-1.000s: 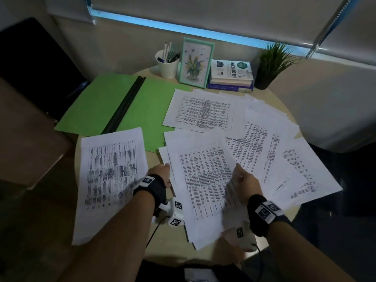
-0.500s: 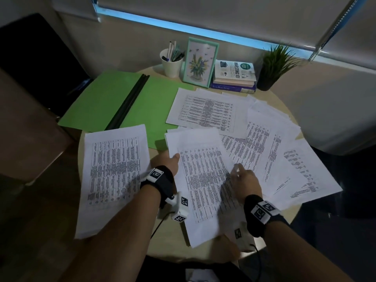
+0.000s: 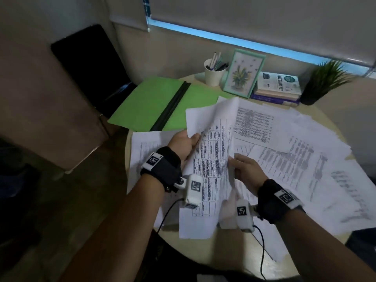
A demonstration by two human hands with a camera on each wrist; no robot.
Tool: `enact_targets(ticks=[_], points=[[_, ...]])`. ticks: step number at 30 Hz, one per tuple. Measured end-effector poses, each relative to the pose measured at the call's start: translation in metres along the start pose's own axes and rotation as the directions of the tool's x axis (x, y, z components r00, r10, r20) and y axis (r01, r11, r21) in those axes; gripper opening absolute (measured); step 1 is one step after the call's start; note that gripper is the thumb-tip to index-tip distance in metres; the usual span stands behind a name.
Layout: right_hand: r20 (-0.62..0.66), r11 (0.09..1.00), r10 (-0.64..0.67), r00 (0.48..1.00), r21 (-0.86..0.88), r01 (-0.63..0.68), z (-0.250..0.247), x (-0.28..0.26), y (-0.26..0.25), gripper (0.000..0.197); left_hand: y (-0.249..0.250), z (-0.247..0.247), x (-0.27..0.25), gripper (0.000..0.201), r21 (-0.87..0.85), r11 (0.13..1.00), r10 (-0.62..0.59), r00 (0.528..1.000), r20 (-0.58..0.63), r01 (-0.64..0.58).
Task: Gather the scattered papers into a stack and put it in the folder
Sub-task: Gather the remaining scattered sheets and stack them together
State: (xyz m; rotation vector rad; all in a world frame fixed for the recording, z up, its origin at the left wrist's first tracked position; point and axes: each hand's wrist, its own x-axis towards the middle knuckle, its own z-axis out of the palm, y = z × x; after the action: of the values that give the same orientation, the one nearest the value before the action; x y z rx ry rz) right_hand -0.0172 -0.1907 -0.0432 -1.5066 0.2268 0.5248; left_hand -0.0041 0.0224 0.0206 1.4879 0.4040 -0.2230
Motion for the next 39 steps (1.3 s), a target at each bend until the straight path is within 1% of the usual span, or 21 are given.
enact_targets(ticks=[1,3,5,7,8,10,12,15,18,20,24,27,31,33,35,36,38,39], points=[[-0.011,1.000,-0.005,1.000,0.000,0.005,0.008,0.002,-0.002,0.018,0.003,-0.011,0.002,0.022,0.031,0.999,0.024,1.000,-0.008,-0.024],[-0.066,1.000,0.004,0.998,-0.014,-0.005,0.026,0.008,-0.006,0.016,0.005,-0.038,0.006,0.021,0.102,0.994,0.045,0.997,-0.065,-0.038],[-0.131,0.999,0.001,0.991,-0.044,-0.007,0.048,0.013,-0.009,0.022,0.003,-0.068,0.011,0.025,0.113,0.994,0.027,0.985,-0.171,-0.008],[-0.201,0.999,0.006,0.980,-0.034,-0.014,0.071,0.022,-0.007,0.018,-0.002,-0.097,0.015,0.024,0.104,0.994,-0.013,0.963,-0.269,0.043],[-0.235,0.999,0.006,0.972,-0.048,-0.018,0.083,0.025,-0.006,0.015,-0.007,-0.112,0.018,0.021,0.114,0.991,-0.036,0.956,-0.291,0.072],[-0.276,0.989,-0.026,0.961,-0.149,-0.016,0.099,0.037,0.006,0.015,-0.019,-0.136,0.017,0.018,0.134,0.979,-0.105,0.947,-0.305,0.152],[-0.296,0.959,-0.053,0.954,-0.281,-0.034,0.116,0.047,0.019,0.010,-0.035,-0.157,0.014,0.027,0.156,0.963,-0.161,0.933,-0.322,0.220],[-0.337,0.920,-0.054,0.940,-0.382,-0.085,0.135,0.056,0.031,0.019,-0.055,-0.178,0.007,0.030,0.265,0.919,-0.196,0.921,-0.335,0.292],[-0.344,0.849,-0.090,0.935,-0.517,-0.108,0.146,0.060,0.031,0.026,-0.074,-0.190,0.005,0.023,0.288,0.901,-0.218,0.911,-0.350,0.326],[-0.353,0.809,-0.110,0.929,-0.575,-0.123,0.151,0.060,0.032,0.027,-0.084,-0.195,0.004,0.022,0.297,0.897,-0.216,0.910,-0.353,0.328],[-0.382,0.775,-0.103,0.918,-0.609,-0.166,0.159,0.054,0.041,0.029,-0.098,-0.206,0.004,0.025,0.321,0.891,-0.210,0.919,-0.335,0.320],[-0.387,0.740,-0.127,0.913,-0.650,-0.173,0.163,0.052,0.048,0.027,-0.101,-0.215,0.006,0.021,0.342,0.889,-0.191,0.926,-0.326,0.304],[-0.403,0.685,-0.151,0.902,-0.701,-0.199,0.166,0.054,0.056,0.033,-0.100,-0.221,0.008,0.024,0.382,0.878,-0.179,0.937,-0.300,0.290],[-0.416,0.676,-0.149,0.897,-0.705,-0.215,0.170,0.051,0.054,0.033,-0.102,-0.223,0.010,0.026,0.419,0.862,-0.161,0.938,-0.308,0.286],[-0.429,0.671,-0.185,0.884,-0.713,-0.205,0.177,0.047,0.052,0.033,-0.101,-0.222,0.012,0.036,0.477,0.830,-0.133,0.933,-0.334,0.289],[-0.425,0.673,-0.224,0.877,-0.719,-0.176,0.181,0.045,0.053,0.034,-0.100,-0.220,0.013,0.043,0.500,0.816,-0.118,0.931,-0.346,0.289],[-0.416,0.705,-0.237,0.878,-0.695,-0.139,0.190,0.043,0.054,0.043,-0.094,-0.216,0.014,0.051,0.527,0.796,-0.113,0.928,-0.355,0.298],[-0.406,0.713,-0.209,0.889,-0.686,-0.145,0.195,0.042,0.054,0.047,-0.091,-0.212,0.015,0.048,0.542,0.787,-0.105,0.929,-0.354,0.295]])
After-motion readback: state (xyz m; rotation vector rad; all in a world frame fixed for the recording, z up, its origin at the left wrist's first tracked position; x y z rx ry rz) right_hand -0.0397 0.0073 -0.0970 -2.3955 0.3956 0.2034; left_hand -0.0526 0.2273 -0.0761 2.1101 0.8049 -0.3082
